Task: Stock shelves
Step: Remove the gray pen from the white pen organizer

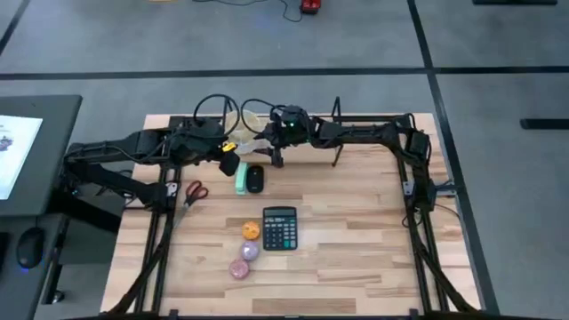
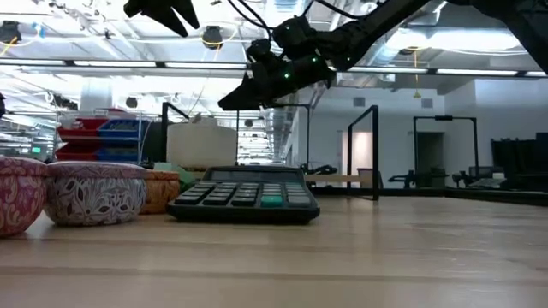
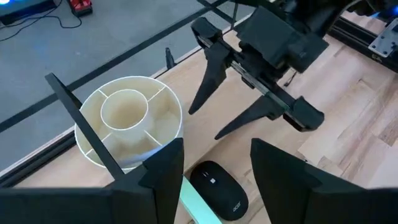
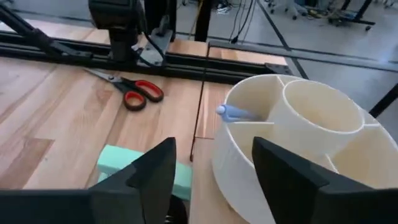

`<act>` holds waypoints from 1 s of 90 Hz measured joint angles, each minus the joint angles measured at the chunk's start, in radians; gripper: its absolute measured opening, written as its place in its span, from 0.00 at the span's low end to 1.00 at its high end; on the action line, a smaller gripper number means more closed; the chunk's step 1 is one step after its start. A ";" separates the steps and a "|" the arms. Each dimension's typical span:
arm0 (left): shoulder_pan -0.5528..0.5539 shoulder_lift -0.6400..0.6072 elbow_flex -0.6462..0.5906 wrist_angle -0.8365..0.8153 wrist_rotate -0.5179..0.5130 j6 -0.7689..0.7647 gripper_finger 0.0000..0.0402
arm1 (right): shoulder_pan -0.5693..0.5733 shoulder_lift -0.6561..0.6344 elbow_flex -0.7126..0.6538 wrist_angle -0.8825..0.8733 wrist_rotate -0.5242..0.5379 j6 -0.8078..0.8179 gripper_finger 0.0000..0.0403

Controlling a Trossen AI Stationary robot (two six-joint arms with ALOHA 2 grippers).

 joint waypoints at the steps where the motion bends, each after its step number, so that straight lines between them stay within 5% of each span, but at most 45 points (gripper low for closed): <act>1: 0.000 0.000 0.000 0.000 0.000 0.003 0.41 | 0.000 0.000 0.000 0.002 0.001 0.000 0.50; 23: 0.000 0.019 0.000 0.001 0.089 0.267 0.41 | -0.028 -0.145 -0.002 -0.162 0.026 0.160 0.48; 59: 0.119 0.059 -0.134 0.067 0.113 0.572 0.48 | -0.096 -0.502 0.000 -0.465 0.030 0.135 0.40; 77: 0.276 0.060 -0.238 0.234 0.351 0.727 0.48 | -0.090 -0.577 -0.009 -0.502 0.030 0.137 0.39; 90: 0.341 0.061 -0.283 0.271 0.422 0.846 0.47 | -0.073 -0.590 -0.010 -0.547 0.032 0.140 0.38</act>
